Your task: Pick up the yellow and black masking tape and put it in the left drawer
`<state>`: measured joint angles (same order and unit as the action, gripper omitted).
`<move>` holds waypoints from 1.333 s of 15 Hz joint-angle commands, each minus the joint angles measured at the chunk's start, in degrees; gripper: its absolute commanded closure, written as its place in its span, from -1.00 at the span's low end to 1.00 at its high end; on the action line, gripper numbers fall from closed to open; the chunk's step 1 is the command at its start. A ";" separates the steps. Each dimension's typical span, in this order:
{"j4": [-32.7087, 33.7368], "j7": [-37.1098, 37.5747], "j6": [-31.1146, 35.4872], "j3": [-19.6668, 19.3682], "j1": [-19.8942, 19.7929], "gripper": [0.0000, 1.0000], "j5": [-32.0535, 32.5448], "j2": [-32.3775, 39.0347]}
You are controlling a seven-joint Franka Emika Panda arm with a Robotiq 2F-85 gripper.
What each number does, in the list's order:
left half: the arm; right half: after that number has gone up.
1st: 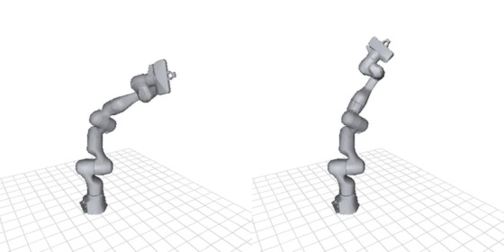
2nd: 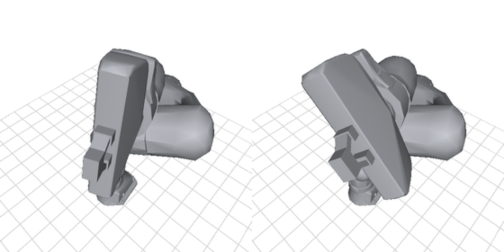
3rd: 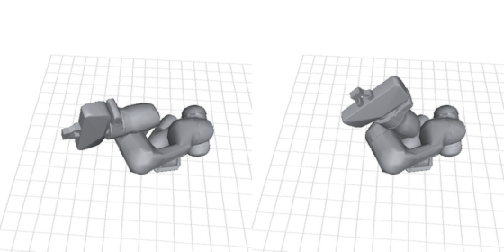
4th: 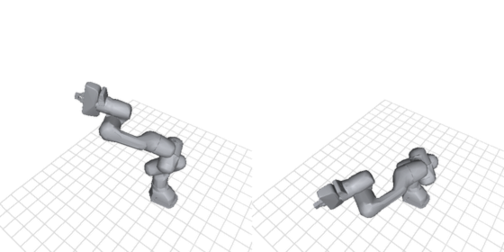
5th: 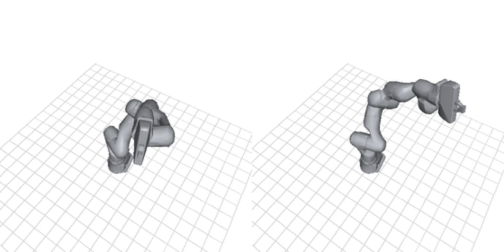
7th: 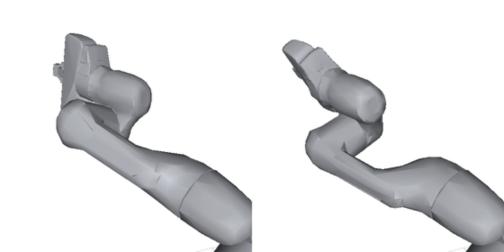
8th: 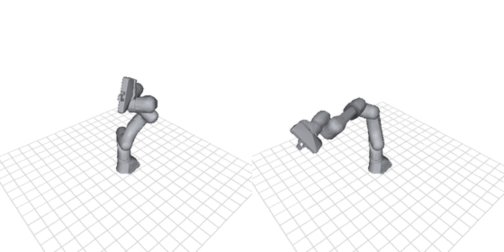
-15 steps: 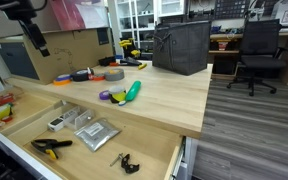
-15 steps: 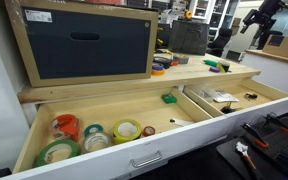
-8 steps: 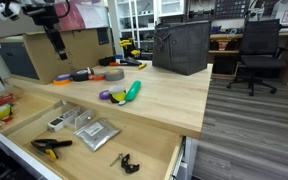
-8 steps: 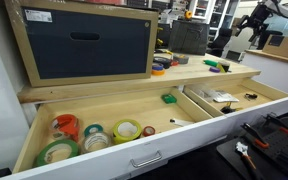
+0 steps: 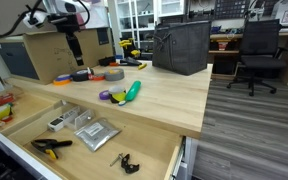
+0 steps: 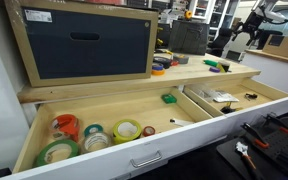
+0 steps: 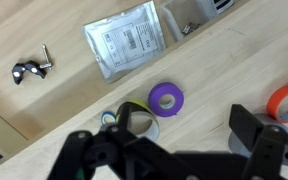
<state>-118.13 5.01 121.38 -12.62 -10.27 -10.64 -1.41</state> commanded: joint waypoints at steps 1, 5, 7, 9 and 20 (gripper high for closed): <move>4.63 4.37 -0.29 0.00 -1.05 -1.00 0.75 4.81; 8.71 5.39 -2.48 -0.11 -2.00 -1.00 -0.82 8.19; 6.30 4.39 -0.31 0.05 -2.00 -1.00 0.05 7.31; 7.16 4.39 -0.49 0.04 -2.10 -1.00 0.02 7.91; 8.81 20.34 -0.57 -2.28 -2.11 -1.00 5.19 17.32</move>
<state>-111.80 20.93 120.98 -13.60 -11.93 -6.58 13.00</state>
